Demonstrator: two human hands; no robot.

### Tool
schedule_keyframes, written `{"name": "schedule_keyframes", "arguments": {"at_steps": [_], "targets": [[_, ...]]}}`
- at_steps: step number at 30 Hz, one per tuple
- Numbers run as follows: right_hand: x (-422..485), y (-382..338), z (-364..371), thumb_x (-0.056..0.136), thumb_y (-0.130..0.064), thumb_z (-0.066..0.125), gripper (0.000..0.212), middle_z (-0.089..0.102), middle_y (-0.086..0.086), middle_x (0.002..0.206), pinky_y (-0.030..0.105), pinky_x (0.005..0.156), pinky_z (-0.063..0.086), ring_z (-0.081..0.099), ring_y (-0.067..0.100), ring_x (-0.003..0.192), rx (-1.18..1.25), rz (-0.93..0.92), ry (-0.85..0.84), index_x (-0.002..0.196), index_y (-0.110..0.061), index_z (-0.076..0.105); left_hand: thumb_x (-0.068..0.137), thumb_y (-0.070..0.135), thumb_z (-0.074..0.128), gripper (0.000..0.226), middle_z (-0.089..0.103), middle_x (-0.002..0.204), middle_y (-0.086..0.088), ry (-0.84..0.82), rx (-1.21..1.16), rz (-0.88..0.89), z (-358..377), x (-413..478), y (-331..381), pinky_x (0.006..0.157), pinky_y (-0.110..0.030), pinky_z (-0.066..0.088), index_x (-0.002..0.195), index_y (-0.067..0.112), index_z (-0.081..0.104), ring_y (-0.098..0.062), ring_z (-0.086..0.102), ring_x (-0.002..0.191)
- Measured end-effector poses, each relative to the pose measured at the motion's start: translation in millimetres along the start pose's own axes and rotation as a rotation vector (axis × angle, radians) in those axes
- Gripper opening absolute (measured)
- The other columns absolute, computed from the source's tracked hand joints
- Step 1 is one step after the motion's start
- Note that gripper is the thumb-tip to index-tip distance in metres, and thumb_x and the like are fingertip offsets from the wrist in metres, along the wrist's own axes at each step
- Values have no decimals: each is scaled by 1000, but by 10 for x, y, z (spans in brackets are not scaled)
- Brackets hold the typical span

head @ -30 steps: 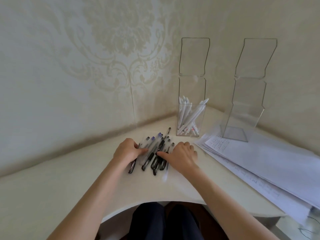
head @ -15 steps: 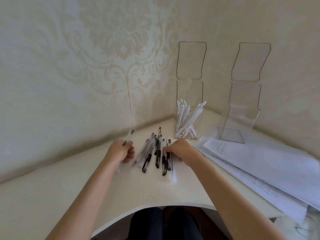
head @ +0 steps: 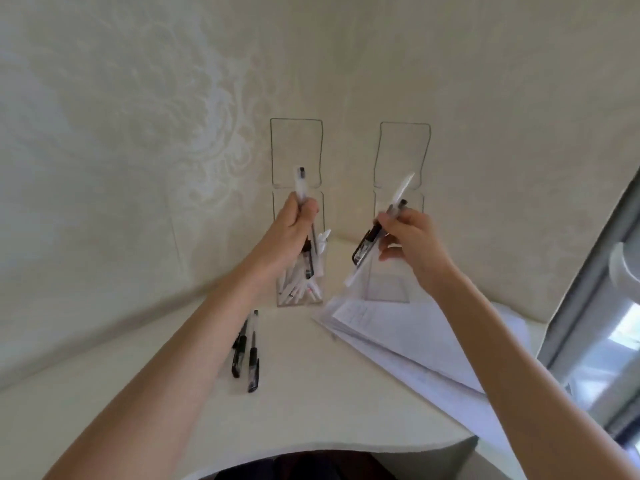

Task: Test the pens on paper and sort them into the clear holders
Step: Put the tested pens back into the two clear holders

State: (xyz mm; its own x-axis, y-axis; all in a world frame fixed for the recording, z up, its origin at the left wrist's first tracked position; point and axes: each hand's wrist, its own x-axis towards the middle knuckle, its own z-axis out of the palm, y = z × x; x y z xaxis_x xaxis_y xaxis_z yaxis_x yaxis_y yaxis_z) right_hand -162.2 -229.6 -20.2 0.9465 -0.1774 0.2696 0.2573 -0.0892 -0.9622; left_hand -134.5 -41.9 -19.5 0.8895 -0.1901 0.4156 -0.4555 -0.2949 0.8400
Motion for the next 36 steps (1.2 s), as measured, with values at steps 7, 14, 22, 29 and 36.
{"name": "schedule_keyframes", "arguments": {"at_steps": [7,14,22,29,36], "targets": [[741,-213,-587,94,-15,52,12,61,8,70,35,55,53,58,17,55,-308,-229,355,85,-7,55,92,24,55,14,56,86,-5,88,-123,49,797,832,268,69,-35,54,94,10,54,-22,62,78],[1003,258,-654,89,-15,62,14,57,2,66,46,67,58,61,24,62,-428,-43,216,78,-12,54,81,26,71,31,61,98,-10,43,221,40,1210,1075,27,78,-33,49,98,2,61,-24,61,86],[441,374,-388,89,-6,55,14,60,-3,84,31,60,50,60,17,66,-320,-222,213,94,-19,57,82,30,68,26,62,100,5,-45,145,76,557,576,-154,70,-11,46,104,18,62,-7,61,82],[-141,840,684,92,-13,55,5,60,0,88,30,56,51,62,17,69,-445,-22,-332,95,-15,58,82,19,69,13,66,87,5,-53,213,-153,-293,-315,-772,74,-28,48,84,29,62,-14,62,78],[-440,1057,1452,91,-49,52,41,59,11,89,35,63,44,57,27,81,-892,139,-473,92,-7,55,81,25,70,32,60,105,-3,94,379,-442,-869,-848,-1311,82,-29,42,108,12,59,-22,58,100]]}}
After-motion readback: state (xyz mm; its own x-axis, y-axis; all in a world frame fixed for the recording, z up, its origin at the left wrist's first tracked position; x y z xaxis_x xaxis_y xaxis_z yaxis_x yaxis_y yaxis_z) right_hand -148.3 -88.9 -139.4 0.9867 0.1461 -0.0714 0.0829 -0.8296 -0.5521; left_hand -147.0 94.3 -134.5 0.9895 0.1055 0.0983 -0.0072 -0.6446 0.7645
